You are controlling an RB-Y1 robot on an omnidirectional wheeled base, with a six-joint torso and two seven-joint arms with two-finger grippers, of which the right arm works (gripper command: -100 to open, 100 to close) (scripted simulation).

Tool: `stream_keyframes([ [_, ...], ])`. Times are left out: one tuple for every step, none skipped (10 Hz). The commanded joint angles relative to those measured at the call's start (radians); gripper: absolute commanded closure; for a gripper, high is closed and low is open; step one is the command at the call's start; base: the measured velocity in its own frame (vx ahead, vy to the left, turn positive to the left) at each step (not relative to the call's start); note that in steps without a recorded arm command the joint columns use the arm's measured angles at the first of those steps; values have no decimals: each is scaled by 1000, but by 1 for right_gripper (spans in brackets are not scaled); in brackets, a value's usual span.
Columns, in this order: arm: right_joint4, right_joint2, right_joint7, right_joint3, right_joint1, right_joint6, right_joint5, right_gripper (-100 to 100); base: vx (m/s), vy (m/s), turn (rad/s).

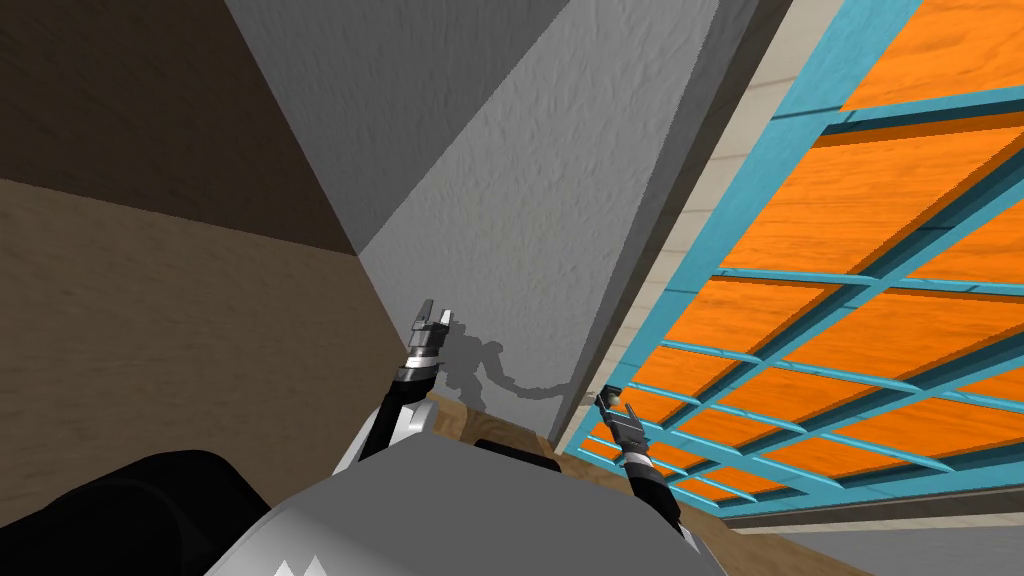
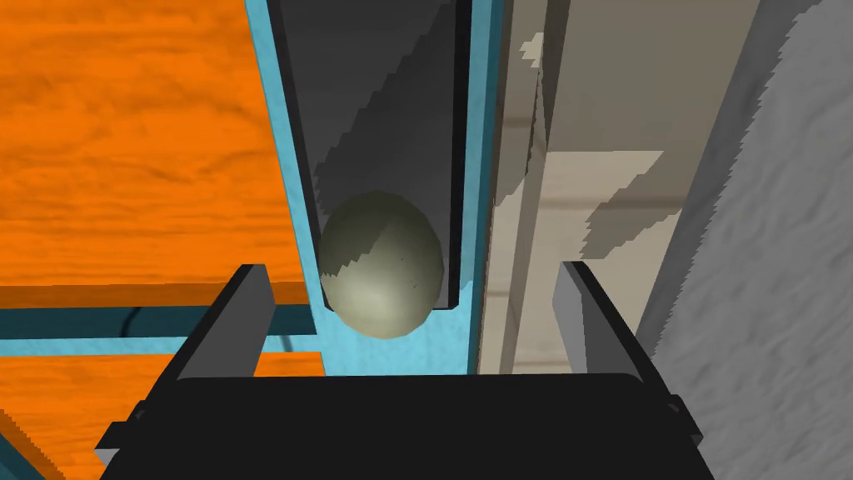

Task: Pull the door open

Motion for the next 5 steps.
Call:
stream_keyframes([
  [-3,0,1,0,-4,3,0,100,-22,8,-5],
  [-3,0,1,0,-4,3,0,100,-15,-18,-35],
  [-3,0,1,0,-4,3,0,100,-8,-10,21],
  [-3,0,1,0,-4,3,0,100,0,0,0],
  [-3,0,1,0,-4,3,0,100,0,0,0],
])
